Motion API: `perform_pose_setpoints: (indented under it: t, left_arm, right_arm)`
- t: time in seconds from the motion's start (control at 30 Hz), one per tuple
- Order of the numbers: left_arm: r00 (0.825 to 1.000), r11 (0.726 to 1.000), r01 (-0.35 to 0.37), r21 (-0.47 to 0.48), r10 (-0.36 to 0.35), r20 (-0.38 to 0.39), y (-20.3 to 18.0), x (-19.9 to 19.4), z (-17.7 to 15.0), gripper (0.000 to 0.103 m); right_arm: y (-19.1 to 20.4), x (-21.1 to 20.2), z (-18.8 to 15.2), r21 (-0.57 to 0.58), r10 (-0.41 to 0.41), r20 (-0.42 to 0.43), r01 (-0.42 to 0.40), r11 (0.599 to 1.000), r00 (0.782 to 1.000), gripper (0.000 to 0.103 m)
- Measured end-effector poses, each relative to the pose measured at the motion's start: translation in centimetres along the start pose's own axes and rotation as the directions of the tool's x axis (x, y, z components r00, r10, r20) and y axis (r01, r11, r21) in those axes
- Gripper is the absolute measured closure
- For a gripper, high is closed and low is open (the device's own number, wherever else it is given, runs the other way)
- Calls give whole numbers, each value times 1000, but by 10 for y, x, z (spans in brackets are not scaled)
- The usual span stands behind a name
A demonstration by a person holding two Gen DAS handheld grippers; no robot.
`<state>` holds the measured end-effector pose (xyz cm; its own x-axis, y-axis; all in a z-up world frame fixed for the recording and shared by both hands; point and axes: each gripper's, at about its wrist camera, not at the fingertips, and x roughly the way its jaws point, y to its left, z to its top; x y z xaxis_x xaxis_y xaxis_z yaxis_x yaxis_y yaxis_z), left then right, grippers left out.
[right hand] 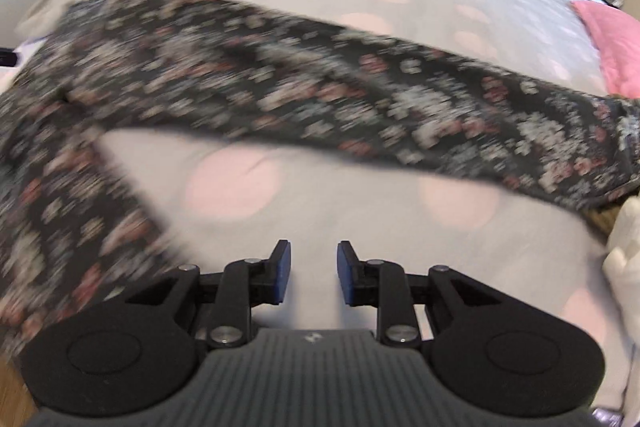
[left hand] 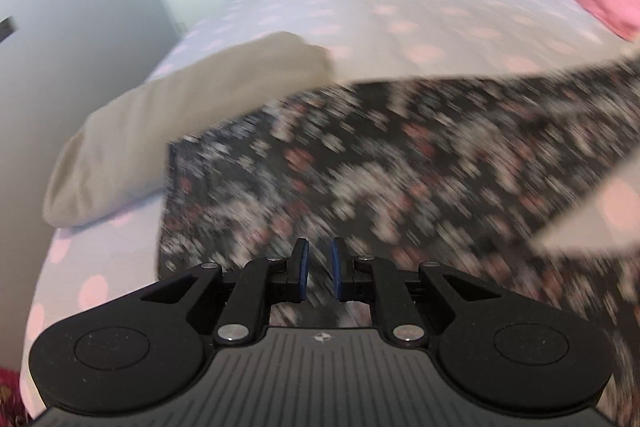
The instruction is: Fold clothes
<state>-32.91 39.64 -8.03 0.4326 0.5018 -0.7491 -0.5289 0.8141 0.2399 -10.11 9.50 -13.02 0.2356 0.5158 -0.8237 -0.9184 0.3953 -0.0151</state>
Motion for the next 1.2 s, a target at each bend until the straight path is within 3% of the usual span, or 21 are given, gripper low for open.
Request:
perform_pose_setpoints:
  t: [0.13,0.33,0.53,0.7,0.77,1.0,1.2]
  left_arm:
    - [998,988,69,139,-68,-15,-27,-22,-36,92]
    - [985,928,174,329,-164,-60,-69,-47,-81,89]
    - [967,837,252,485,-205,-148,-107,-56,-114,88]
    - [963,748,268,607,-186,-197,-132,-57,-137,84]
    - [964,726,263,636,-172,-203,-137,-58,-143,84]
    - [968,713,246,657,-146,-204,-135,-62,-142,79]
    - [983,767,171,618,-96,-154,-107,-66,-120,72]
  right_arm:
    - [30,-14,-35,-111,81,-20,-82,990,997,74]
    - [63,-32,-81,-215,118,-68,-130,968,991,69]
    - [76,-48,-108,-229,98,-82,-114,967,992,67]
    - [81,-59,-125,-263,78,-115,-106,959,990,64]
    - [83,-62,-130,-275,58,-111,-86,958,992,64]
    - [80,-69,-130,-323,-1,-104,-33,946,995,63]
    - [52,-89,-110,-450,-94,-74,50,891,993,63]
